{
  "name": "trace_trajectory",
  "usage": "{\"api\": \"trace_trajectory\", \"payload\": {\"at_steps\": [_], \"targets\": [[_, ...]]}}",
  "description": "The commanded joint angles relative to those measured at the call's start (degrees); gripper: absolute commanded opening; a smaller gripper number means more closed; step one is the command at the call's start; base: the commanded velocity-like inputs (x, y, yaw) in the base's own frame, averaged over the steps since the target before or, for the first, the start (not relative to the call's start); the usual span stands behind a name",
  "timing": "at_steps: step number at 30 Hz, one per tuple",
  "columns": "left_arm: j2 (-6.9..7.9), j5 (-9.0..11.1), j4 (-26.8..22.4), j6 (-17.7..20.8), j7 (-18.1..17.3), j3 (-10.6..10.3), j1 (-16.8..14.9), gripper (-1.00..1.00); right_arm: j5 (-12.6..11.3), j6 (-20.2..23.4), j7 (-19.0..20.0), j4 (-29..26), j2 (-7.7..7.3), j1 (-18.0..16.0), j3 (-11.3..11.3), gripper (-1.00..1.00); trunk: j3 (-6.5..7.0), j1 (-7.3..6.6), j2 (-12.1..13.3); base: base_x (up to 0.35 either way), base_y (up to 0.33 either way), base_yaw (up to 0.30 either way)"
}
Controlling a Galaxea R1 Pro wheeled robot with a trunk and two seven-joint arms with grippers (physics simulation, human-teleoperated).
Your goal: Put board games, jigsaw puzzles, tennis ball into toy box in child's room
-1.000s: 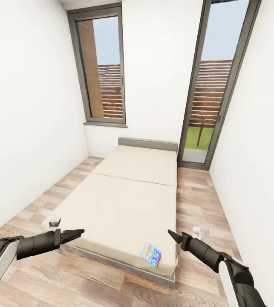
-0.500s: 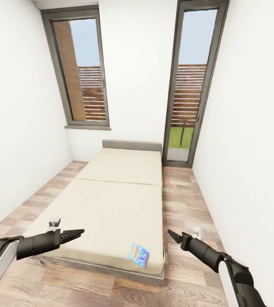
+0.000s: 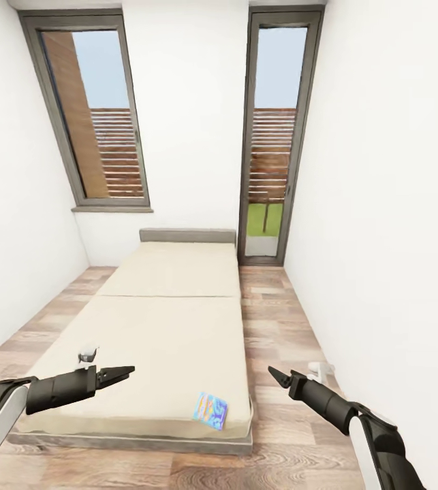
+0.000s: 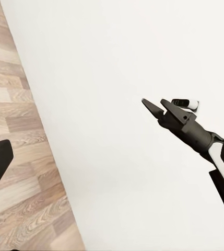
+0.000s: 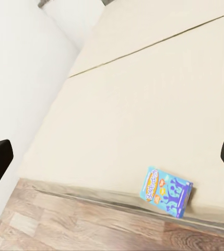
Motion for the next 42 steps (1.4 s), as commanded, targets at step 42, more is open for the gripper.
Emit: {"api": "trace_trajectory", "payload": {"at_steps": [42], "targets": [[0.01,0.1,0.0,0.2,-0.1,0.0,0.0,1.00,-0.3,0.3,-0.3,-0.1,0.14,-0.1,0.1,1.00,-0.01,0.04,-0.1,0.003,-0.091,-0.015]]}}
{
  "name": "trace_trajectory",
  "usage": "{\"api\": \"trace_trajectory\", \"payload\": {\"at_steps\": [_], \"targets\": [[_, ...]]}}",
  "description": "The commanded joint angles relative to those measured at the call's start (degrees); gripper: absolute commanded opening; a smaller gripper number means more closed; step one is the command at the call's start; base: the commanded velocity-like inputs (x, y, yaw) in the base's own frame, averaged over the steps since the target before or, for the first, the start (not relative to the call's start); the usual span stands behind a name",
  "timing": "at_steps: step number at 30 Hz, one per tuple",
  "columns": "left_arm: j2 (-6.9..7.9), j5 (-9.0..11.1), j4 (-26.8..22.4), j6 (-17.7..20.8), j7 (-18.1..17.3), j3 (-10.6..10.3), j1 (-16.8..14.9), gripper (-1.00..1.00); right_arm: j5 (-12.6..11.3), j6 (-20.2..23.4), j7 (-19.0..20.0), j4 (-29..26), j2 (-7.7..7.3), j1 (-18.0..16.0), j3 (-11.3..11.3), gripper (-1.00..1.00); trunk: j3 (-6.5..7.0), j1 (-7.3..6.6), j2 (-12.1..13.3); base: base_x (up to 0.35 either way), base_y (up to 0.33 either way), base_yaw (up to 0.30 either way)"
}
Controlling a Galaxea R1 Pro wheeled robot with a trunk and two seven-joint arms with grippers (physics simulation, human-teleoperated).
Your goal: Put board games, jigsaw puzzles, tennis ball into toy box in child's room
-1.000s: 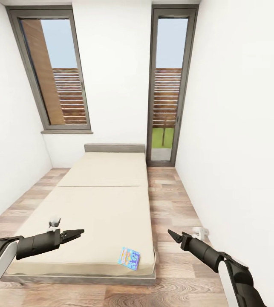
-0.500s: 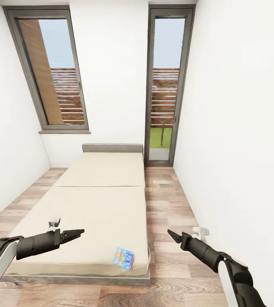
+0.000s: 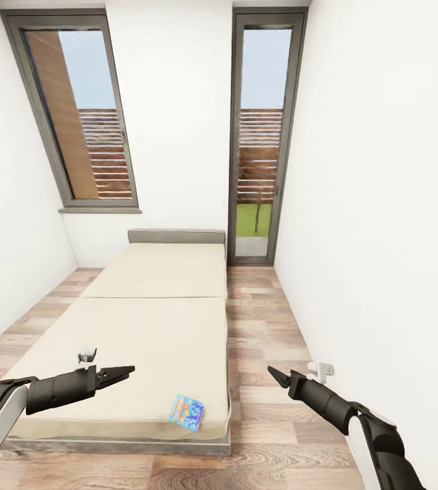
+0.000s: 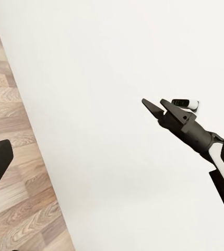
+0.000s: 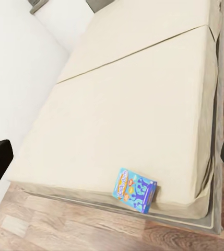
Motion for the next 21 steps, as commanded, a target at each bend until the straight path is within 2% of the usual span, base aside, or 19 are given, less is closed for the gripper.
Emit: {"api": "trace_trajectory", "payload": {"at_steps": [1,7,18,21], "targets": [[0.01,0.0,0.0,0.2,-0.2,0.0,-0.1,1.00,-0.3,0.4,0.2,0.0,0.04,-0.1,-0.1,1.00,-0.13,0.04,-0.1,0.040,-0.130,0.000],[0.01,0.1,0.0,0.2,-0.1,0.0,-0.1,1.00,-0.3,0.4,0.2,-0.1,0.04,-0.1,-0.1,1.00,-0.13,0.04,-0.1,0.050,-0.147,0.000],[-0.32,-0.1,3.5,0.1,0.2,0.2,-0.1,1.00,-0.1,0.4,0.1,0.0,0.14,-0.1,0.1,1.00,-0.13,0.04,-0.1,0.007,-0.019,0.000],[-0.53,-0.6,4.9,-1.1,2.5,0.2,-0.1,1.00,-0.2,0.5,0.3,-0.3,0.18,-0.1,0.1,1.00,-0.13,0.04,-0.1,0.000,0.000,0.000]]}}
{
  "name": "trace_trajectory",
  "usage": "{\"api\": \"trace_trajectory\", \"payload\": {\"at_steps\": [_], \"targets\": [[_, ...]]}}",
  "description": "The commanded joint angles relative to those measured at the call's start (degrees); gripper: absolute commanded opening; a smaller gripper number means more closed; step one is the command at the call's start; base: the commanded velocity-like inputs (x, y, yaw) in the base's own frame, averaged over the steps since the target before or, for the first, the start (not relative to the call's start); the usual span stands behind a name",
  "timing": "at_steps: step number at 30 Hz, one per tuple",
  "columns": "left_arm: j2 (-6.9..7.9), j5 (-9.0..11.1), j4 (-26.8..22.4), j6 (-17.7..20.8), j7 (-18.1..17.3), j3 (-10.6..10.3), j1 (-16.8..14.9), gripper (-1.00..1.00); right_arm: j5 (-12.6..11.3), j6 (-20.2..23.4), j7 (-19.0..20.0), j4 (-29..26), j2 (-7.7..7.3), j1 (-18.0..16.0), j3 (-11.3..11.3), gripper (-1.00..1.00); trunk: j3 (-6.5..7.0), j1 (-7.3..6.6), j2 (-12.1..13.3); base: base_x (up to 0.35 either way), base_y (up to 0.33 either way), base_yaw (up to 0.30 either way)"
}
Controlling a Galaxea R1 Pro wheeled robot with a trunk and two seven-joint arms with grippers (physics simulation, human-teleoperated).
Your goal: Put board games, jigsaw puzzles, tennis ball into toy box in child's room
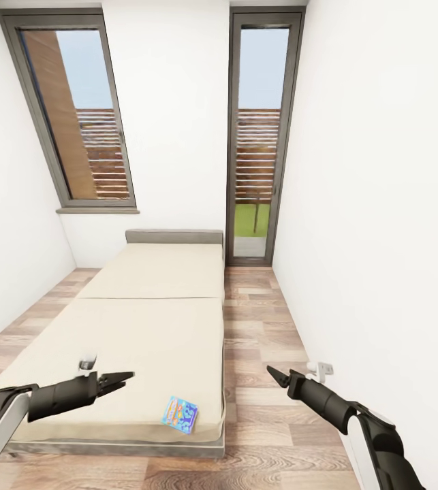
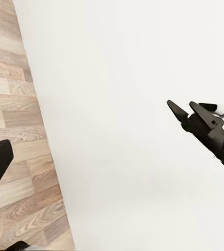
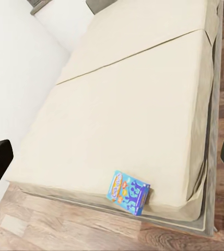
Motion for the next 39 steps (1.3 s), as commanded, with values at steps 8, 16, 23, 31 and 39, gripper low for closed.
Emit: {"api": "trace_trajectory", "payload": {"at_steps": [8,16,23,31,39], "targets": [[-1.07,-0.6,4.7,-2.6,8.8,0.1,-0.4,1.00,-0.5,0.9,0.3,-0.6,0.56,-0.1,-0.2,1.00,-0.13,0.04,-0.1,0.000,0.000,0.000],[-3.29,-0.6,7.6,-5.2,14.9,0.2,-0.5,1.00,-4.0,0.9,0.4,-0.4,1.11,-0.4,-0.2,1.00,-0.13,0.04,-0.1,0.000,0.000,0.000],[-5.27,-0.4,14.0,-8.5,17.2,0.2,-0.8,1.00,-10.5,1.4,0.5,-2.0,0.96,-0.5,0.7,1.00,-1.39,1.57,-2.9,0.000,0.000,0.000],[-6.61,-0.2,18.8,-11.6,18.0,0.2,-1.0,1.00,-13.1,4.4,4.2,-8.1,0.35,0.1,1.4,1.00,-2.83,3.33,-6.2,0.000,0.000,0.000],[-6.49,-0.2,19.3,-12.1,18.1,0.2,-1.0,1.00,-18.9,7.4,13.7,-8.8,0.00,0.1,1.3,1.00,-4.26,5.09,-9.4,0.000,0.000,0.000]]}}
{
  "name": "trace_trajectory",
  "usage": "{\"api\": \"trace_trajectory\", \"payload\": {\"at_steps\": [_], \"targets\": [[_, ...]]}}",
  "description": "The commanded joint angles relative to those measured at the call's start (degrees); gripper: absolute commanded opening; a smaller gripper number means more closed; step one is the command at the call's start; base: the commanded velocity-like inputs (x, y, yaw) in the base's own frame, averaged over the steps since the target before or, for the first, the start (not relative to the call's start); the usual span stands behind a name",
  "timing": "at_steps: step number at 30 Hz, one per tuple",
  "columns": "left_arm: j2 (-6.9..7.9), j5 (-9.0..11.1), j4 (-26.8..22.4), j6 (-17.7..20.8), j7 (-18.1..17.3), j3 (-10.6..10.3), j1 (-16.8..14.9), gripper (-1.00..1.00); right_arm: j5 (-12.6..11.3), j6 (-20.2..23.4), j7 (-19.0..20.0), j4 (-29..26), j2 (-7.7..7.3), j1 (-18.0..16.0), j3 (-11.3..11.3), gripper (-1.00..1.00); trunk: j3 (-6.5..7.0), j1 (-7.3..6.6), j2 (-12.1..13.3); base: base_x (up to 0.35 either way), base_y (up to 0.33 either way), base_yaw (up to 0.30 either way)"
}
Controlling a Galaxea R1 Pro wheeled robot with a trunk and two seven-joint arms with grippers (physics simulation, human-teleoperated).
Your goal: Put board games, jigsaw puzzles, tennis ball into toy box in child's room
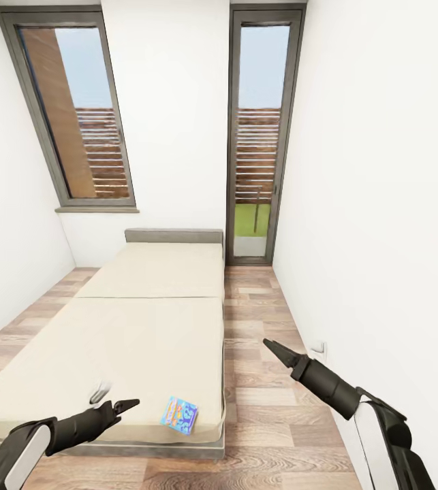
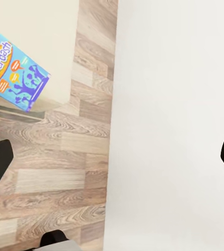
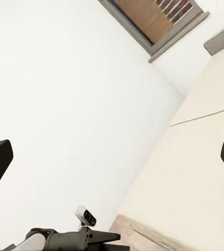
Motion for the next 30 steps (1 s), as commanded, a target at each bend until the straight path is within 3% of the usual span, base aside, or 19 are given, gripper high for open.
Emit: {"api": "trace_trajectory", "payload": {"at_steps": [1,30], "targets": [[0.06,0.1,0.0,0.3,-0.1,0.1,0.0,1.00,-0.6,0.5,0.8,0.0,0.00,-0.1,-0.1,1.00,-0.29,0.25,-0.5,0.000,0.000,0.000],[0.11,0.0,0.1,-0.1,-0.1,1.5,0.0,1.00,-1.0,1.1,1.9,0.5,-0.05,-0.1,-0.2,1.00,-5.50,6.62,-12.1,0.000,0.000,0.000]]}}
